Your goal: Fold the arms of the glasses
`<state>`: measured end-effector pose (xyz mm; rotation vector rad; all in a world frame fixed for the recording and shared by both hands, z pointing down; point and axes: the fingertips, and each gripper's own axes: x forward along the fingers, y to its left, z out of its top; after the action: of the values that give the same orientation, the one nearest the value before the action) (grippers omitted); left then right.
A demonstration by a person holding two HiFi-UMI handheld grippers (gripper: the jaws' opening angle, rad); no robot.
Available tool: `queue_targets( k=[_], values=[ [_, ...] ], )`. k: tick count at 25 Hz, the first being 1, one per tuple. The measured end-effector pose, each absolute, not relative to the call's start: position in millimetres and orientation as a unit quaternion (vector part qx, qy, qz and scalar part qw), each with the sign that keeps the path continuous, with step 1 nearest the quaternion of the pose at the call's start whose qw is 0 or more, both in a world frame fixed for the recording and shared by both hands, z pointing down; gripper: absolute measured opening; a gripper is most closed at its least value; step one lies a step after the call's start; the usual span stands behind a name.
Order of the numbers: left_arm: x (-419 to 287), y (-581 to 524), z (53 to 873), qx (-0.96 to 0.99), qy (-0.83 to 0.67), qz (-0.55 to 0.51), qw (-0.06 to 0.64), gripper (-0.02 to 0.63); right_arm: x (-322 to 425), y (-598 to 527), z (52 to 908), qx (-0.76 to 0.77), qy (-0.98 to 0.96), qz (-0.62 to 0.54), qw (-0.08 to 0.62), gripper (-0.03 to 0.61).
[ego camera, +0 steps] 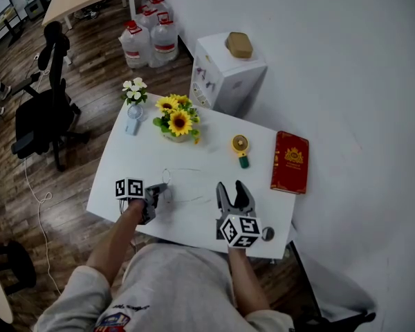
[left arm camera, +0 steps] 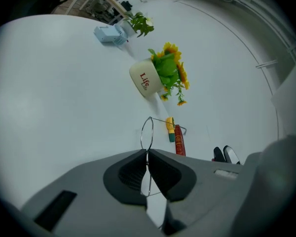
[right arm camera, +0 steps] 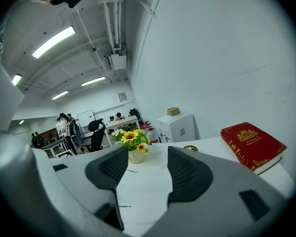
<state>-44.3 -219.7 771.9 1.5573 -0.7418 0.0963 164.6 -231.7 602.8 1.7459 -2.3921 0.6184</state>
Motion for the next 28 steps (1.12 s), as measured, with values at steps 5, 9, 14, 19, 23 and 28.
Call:
queue_targets(
  k=[5, 9, 14, 19, 23, 28],
  values=[
    [-57, -231, 753, 0.696, -0.351, 0.039, 0.625, 0.014, 151, -228, 608, 0.565, -0.794, 0.219, 0.053, 0.235],
    [-69, -241, 732, 0.703, -0.371, 0.033, 0.606, 0.014, 139, -224, 614, 0.551, -0.797, 0.242, 0.049, 0.235],
    [-76, -254, 710, 0.710, -0.400, 0.030, 0.579, 0.014, 122, -214, 634, 0.515, -0.800, 0.306, 0.033, 0.231],
    [-83, -261, 686, 0.703, -0.417, -0.011, 0.576, 0.014, 83, -198, 649, 0.439, -0.811, 0.386, 0.017, 0.209],
    [-80, -260, 676, 0.696, -0.412, -0.043, 0.587, 0.014, 64, -197, 653, 0.409, -0.807, 0.427, -0.005, 0.183],
    [-74, -251, 667, 0.694, -0.401, -0.064, 0.594, 0.014, 53, -203, 642, 0.401, -0.808, 0.431, -0.039, 0.145]
  ],
)
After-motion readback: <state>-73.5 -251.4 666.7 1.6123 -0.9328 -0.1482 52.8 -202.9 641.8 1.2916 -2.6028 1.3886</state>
